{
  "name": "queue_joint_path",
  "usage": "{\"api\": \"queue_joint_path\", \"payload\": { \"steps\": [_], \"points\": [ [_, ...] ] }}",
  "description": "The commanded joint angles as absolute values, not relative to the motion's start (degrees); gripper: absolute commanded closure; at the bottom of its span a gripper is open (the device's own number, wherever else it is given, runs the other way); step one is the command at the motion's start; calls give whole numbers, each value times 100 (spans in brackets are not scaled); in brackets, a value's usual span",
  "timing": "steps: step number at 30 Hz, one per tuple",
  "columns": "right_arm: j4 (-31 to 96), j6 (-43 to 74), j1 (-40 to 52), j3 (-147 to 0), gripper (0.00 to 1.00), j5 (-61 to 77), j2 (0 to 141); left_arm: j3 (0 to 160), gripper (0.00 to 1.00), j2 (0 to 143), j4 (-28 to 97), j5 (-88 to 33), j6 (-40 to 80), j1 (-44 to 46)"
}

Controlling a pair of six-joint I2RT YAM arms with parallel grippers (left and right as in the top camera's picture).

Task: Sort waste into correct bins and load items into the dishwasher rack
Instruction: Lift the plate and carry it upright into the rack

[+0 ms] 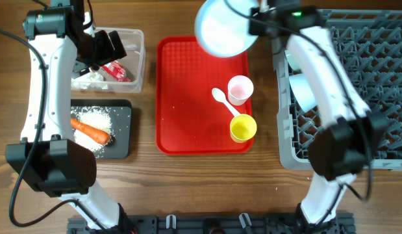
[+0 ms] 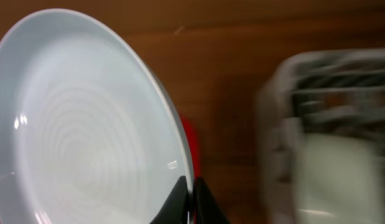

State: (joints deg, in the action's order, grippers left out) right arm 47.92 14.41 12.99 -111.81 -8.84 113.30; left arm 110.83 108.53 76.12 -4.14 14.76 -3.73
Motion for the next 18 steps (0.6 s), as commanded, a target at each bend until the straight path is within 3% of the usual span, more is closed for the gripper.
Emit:
{"api": "queue_joint_path", "payload": {
  "steps": [1, 8, 18],
  "points": [
    [5037, 1192, 1122, -11290, 96, -3074, 10805, 11056, 0, 10844, 7612, -423, 1546, -408],
    [5583, 1199, 854, -11286, 96, -6042, 10672, 11056, 0, 10844, 7612, -421, 1546, -408],
    [5470, 1122, 19, -11218, 96, -6431, 10674, 11056, 0, 10844, 7612, -421, 1546, -408]
  ]
}}
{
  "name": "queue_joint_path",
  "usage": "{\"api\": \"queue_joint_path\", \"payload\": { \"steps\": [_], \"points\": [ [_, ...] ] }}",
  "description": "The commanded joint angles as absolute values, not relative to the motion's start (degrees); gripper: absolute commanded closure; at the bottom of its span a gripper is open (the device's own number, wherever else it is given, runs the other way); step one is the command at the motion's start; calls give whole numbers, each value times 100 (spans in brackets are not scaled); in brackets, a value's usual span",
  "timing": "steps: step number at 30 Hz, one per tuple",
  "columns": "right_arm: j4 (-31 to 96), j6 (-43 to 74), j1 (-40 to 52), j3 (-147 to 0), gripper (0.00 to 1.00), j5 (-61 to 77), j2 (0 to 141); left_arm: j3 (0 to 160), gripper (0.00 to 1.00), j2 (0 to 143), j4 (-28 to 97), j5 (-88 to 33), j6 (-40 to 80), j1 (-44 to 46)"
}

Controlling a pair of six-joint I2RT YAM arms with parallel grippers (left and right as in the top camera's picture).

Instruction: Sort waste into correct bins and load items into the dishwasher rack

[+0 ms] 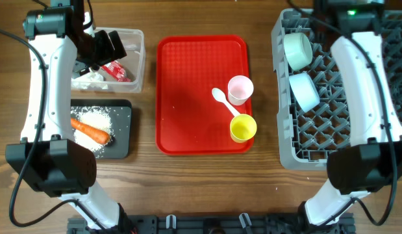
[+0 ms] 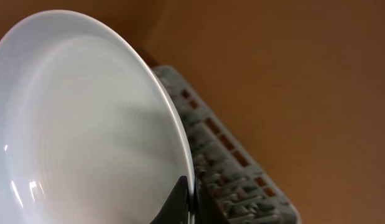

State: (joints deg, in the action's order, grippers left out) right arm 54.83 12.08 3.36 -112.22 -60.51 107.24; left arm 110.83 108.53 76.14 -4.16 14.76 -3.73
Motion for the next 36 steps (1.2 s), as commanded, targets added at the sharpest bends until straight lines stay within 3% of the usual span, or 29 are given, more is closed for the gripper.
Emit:
{"api": "queue_joint_path", "payload": {
  "steps": [1, 12, 33, 34, 35, 36],
  "points": [
    [5470, 1028, -54, -11174, 96, -6431, 10674, 11056, 0, 10844, 7612, -421, 1546, -408],
    [4716, -145, -248, -10919, 96, -6014, 11159, 11056, 0, 10844, 7612, -421, 1546, -408],
    [4285, -451, -248, -10914, 96, -5122, 12140, 11056, 0, 10844, 7612, -423, 1546, -408],
    [4285, -454, -248, -10914, 93, -5048, 12164, 11056, 0, 10844, 7612, -421, 1546, -408],
    [4276, -451, -248, -10914, 80, -5048, 12164, 11056, 0, 10844, 7612, -423, 1546, -408],
    [4222, -436, -248, -10916, 55, -5017, 12164, 11056, 0, 10844, 7612, -421, 1546, -408]
  ]
}}
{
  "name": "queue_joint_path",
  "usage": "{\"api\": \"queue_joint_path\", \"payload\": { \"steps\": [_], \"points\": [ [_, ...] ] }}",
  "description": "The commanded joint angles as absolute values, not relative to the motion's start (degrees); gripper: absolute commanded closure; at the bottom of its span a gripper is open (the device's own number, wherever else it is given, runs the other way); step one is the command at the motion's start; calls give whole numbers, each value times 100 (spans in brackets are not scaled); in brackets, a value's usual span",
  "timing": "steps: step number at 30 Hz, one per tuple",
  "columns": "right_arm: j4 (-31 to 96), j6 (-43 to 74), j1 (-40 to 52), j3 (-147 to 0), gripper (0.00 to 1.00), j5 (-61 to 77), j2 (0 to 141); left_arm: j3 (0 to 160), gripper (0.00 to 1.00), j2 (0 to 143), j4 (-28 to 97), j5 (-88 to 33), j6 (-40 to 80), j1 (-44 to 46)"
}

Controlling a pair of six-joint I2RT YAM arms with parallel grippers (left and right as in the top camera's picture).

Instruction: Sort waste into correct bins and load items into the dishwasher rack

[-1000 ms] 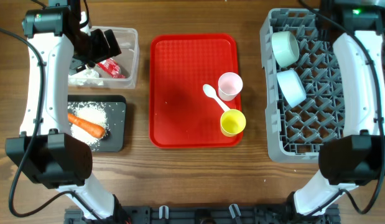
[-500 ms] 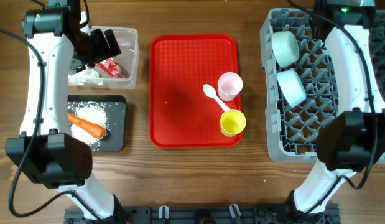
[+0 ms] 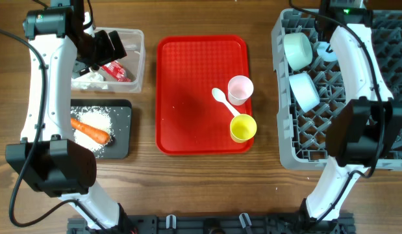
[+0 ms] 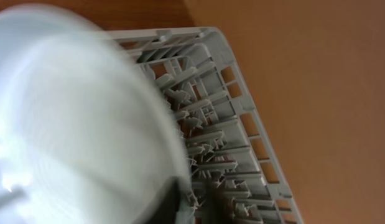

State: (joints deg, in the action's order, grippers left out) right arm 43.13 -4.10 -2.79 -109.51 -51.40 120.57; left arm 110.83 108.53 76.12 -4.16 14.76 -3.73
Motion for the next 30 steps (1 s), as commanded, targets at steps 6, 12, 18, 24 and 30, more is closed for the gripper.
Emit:
{"api": "queue_joint_path", "payload": {
  "steps": [6, 12, 18, 24, 30],
  "points": [
    [4014, -432, -148, -10930, 0, -4901, 12044, 11056, 0, 10844, 7612, -421, 1546, -408],
    [3988, 16, 224, -11155, 0, -4482, 11227, 11056, 0, 10844, 7612, -421, 1546, -408],
    [4759, -134, 928, -11153, 0, -1273, 10064, 11056, 0, 10844, 7612, -421, 1546, -408],
    [6149, 5, 1341, -11107, 0, 1192, 9723, 11056, 0, 10844, 7612, -421, 1546, -408],
    [7098, 611, 1393, -10368, 7, 1179, 9762, 11056, 0, 10844, 7612, -421, 1546, -408]
  ]
}}
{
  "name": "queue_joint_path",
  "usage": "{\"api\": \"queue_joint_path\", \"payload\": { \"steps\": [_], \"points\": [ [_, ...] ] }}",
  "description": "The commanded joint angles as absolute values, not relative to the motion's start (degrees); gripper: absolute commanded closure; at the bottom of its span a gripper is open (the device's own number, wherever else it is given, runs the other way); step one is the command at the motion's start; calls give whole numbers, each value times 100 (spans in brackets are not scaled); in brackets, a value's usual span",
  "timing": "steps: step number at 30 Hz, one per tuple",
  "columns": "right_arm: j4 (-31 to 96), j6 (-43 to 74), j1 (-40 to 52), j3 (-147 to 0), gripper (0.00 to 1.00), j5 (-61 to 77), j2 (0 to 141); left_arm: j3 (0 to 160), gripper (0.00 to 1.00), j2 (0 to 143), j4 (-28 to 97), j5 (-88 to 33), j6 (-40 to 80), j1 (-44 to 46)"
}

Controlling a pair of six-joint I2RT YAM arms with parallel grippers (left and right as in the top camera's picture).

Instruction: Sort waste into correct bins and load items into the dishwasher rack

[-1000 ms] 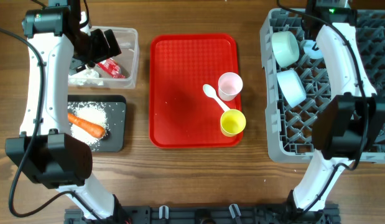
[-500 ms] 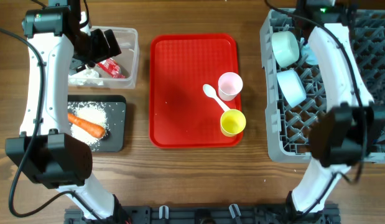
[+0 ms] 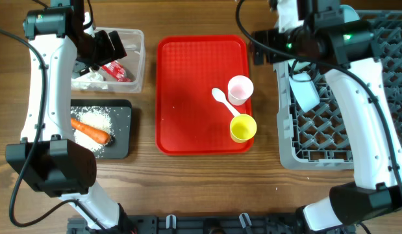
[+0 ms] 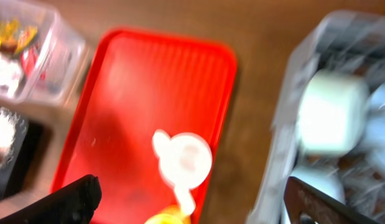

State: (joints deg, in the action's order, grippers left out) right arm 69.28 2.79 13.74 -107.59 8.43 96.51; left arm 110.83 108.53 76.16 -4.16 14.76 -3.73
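On the red tray (image 3: 188,97) stand a pink cup (image 3: 240,89) and a yellow cup (image 3: 243,128), with a white spoon (image 3: 221,99) between them. My right gripper (image 3: 259,49) hangs open and empty above the tray's far right corner, beside the grey dishwasher rack (image 3: 330,136). Its blurred wrist view looks down on the pink cup (image 4: 187,158) between the wide-spread fingers (image 4: 74,199). A pale bowl (image 4: 332,112) lies in the rack. My left gripper (image 3: 110,47) hovers over the clear waste bin (image 3: 132,62); its jaws do not show.
The clear bin holds a red wrapper (image 3: 116,70) and white scraps. A black bin (image 3: 123,146) at front left holds rice and a carrot (image 3: 90,132). Another bowl (image 3: 306,92) lies in the rack's left part. Bare wood separates tray and rack.
My right gripper was shut on the white plate over the rack's far end. Now it is open without the plate, and has moved left to the tray's far right corner. The left arm is unchanged.
My right gripper held the white plate above the tray's far right corner. Then it held it beyond the rack's far edge, then over the rack's tines. Now the plate is out of the gripper. The left arm stayed over the clear bin throughout.
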Motion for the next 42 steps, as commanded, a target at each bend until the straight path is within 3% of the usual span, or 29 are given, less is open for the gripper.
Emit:
{"api": "queue_joint_path", "payload": {
  "steps": [1, 8, 22, 32, 37, 40, 41, 42],
  "points": [
    [7142, 615, 1398, -10156, 9, 1229, 9760, 11056, 0, 10842, 7612, -421, 1546, -408],
    [6989, 617, 1723, -8960, 16, 1664, 9760, 11056, 0, 10844, 7612, -423, 1546, -408],
    [6753, 659, 1944, -8906, 20, 1293, 9522, 11056, 0, 10844, 7612, -421, 1546, -408],
    [6661, 591, 561, -9000, 11, 1291, 8322, 11056, 0, 10844, 7201, -515, 1592, -408],
    [6711, 508, -128, -9000, 10, 1293, 8250, 11056, 1, 10844, 7223, -1251, 1590, -401],
    [6685, 445, -281, -9000, 10, 1291, 8250, 11056, 18, 10849, 7308, -2191, 1592, -246],
    [6667, 438, -338, -9000, 10, 1291, 8250, 11056, 0, 10849, 7358, -2272, 1603, -78],
    [6659, 416, -373, -9000, 9, 1291, 8250, 11056, 0, 10849, 7406, -2244, 1704, 126]
  ]
}}
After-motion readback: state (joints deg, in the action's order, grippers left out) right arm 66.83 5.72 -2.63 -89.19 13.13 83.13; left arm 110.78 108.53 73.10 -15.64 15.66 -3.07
